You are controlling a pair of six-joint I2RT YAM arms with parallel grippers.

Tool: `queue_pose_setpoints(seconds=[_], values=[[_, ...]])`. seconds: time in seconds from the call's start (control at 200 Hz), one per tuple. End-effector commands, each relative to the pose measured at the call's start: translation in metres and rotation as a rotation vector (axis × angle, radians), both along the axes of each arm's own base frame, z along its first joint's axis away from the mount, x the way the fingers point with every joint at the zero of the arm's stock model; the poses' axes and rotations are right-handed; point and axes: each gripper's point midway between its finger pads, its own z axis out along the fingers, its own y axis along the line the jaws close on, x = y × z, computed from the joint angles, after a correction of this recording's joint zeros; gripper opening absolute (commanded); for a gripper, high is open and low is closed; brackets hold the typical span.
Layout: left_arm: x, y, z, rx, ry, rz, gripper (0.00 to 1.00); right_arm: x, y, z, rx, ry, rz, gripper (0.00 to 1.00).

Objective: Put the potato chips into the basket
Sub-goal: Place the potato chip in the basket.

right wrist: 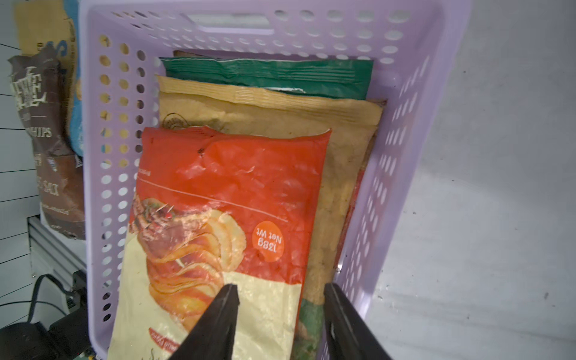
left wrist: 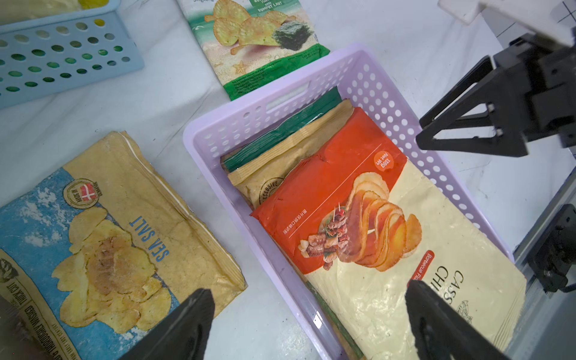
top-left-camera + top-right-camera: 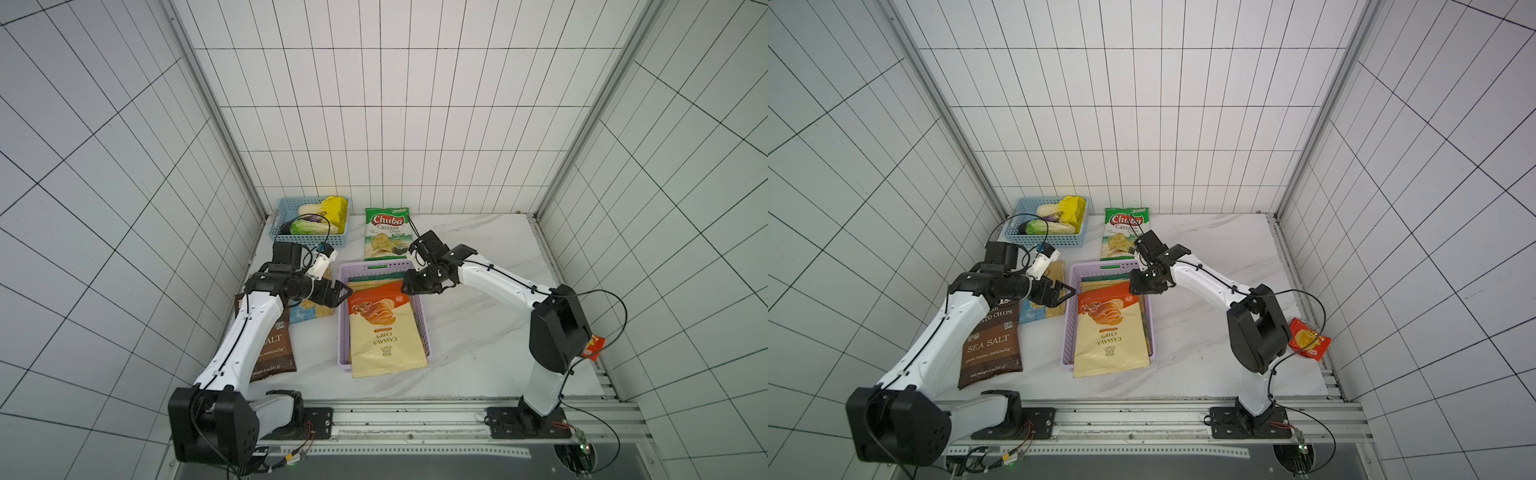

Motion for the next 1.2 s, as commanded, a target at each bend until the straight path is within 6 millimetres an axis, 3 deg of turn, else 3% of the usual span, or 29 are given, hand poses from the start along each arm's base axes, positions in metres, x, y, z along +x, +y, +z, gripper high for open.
queue_pose_setpoints(seconds=[0.0, 0.225, 0.46, 0.635, 0.84, 1.034, 1.199], values=[[0.01, -0.001, 0.006, -0.042, -0.027, 0.047, 0.94, 0.022, 0.013, 0.01, -0.01, -0.079, -0.021, 0.48], [0.007, -0.004, 0.004, -0.06, -0.015, 0.032, 0.94, 0.028, 0.025, -0.004, -0.092, -0.093, -0.005, 0.48], [0.006, -0.004, 0.002, -0.061, -0.011, 0.031, 0.94, -0.01, 0.034, 0.041, -0.018, -0.161, 0.134, 0.44], [0.006, -0.01, -0.002, -0.077, 0.002, -0.006, 0.94, -0.023, 0.016, 0.04, -0.049, -0.127, 0.135, 0.47], [0.007, -0.008, 0.001, -0.069, 0.001, 0.003, 0.93, -0.003, 0.02, 0.012, -0.119, -0.109, 0.059, 0.47], [0.004, -0.008, -0.004, -0.066, 0.005, 0.005, 0.93, 0.028, 0.022, -0.003, -0.128, -0.111, -0.019, 0.44], [0.005, -0.008, -0.003, -0.068, 0.005, 0.008, 0.93, 0.04, 0.022, -0.015, -0.166, -0.11, -0.043, 0.44]])
